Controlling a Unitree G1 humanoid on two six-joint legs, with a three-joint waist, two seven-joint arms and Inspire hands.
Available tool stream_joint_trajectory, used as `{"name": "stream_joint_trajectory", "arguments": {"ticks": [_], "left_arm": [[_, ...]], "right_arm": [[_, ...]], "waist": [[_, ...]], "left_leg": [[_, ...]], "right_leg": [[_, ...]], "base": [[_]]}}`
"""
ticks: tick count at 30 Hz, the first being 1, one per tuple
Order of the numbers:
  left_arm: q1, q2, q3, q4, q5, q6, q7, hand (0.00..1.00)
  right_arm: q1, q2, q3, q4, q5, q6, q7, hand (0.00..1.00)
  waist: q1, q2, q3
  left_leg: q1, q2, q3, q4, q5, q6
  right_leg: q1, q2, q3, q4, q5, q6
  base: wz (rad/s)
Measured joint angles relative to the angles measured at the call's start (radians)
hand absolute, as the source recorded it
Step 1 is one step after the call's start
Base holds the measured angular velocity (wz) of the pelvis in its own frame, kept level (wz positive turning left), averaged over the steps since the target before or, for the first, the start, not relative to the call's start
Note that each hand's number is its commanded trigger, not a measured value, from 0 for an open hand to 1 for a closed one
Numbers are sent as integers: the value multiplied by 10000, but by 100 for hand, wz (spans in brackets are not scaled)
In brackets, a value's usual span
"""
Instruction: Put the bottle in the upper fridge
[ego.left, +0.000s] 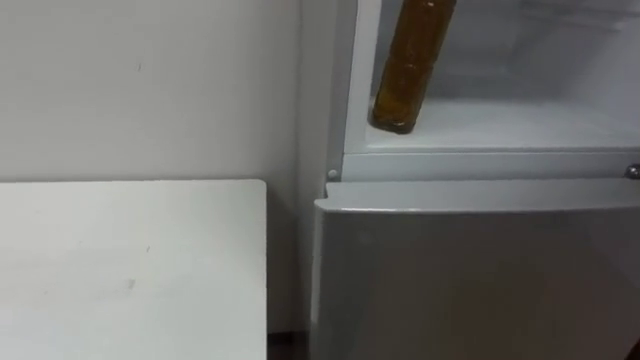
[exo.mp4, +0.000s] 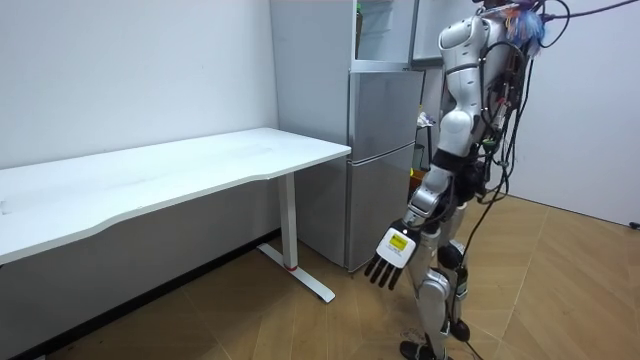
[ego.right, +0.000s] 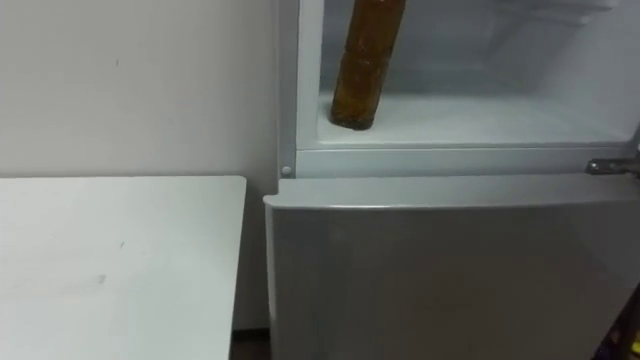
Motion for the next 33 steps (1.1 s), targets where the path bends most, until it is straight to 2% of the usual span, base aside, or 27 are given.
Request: {"name": "stream_joint_trajectory", "arguments": {"ticks": [6, 10, 13, 17, 20, 22, 25, 26, 29, 33], "left_arm": [[-141, -44, -19, 561, -4, -14, -169, 0], [-244, -1, -26, 604, -59, -23, -263, 0], [-201, 12, -33, 600, -69, -79, -378, 0], [-189, 33, -23, 606, -66, -87, -481, 0], [-220, 83, -37, 605, -68, -160, -581, 0], [-236, 353, -247, 606, -67, -165, -590, 0], [-219, 608, -510, 593, -71, -167, -520, 0], [-226, 627, -566, 583, -70, -166, -472, 0], [-293, 610, -829, 584, -65, -144, -307, 0], [-367, 360, -943, 586, -42, -51, -135, 0]], "right_arm": [[-7, 0, 739, -267, -1743, 453, -216, 0], [-45, -1, 1282, -413, -1759, 813, -404, 0], [-45, -1, 1380, -421, -1723, 901, -401, 0], [-47, -108, 1323, -913, -1719, 967, -215, 0], [-331, -503, 1305, -1676, -1902, 892, 110, 0], [-849, -659, 1311, -2222, -2295, 325, 322, 0], [-999, -660, 1421, -2373, -3026, -154, 643, 0], [-1014, -660, 1457, -2379, -3119, -206, 730, 0], [-1017, -613, 1731, -2373, -3367, -337, 1234, 0], [-1007, -548, 2089, -2374, -3353, -337, 1689, 0]], "waist": [[69, -74, 12], [231, -157, 43], [264, -210, 74], [264, -213, 73], [265, -258, 42], [284, -402, -12], [342, -549, -31], [349, -562, -32], [372, -451, -23], [496, -100, -29]], "left_leg": [[120, 18, -2, -30, 21, -33], [127, 2, -6, -11, 21, -33], [119, -18, -42, 2, 25, -25], [116, -13, -48, 22, 30, -18], [120, 13, -42, 28, 36, -27], [184, 49, -26, 36, 40, -38], [313, 61, -114, 42, 36, -46], [313, 56, -128, 42, 34, -46], [292, 40, -137, 11, 1, -7], [283, 45, -175, -26, -47, 18]], "right_leg": [[12, 2, -11, 136, -45, -40], [8, -22, -10, 135, -46, -39], [3, -55, -52, 122, -55, -24], [9, -53, -70, 147, -63, -21], [36, -24, -80, 134, -55, -37], [188, 25, -91, 30, -22, -84], [509, 44, -220, -219, 17, -74], [521, 42, -224, -229, 24, -67], [502, 22, -216, -222, 64, -11], [476, 24, -210, -186, 107, 12]], "base": [[-1], [0], [2], [1], [0], [4], [11], [8], [0], [-1]]}}
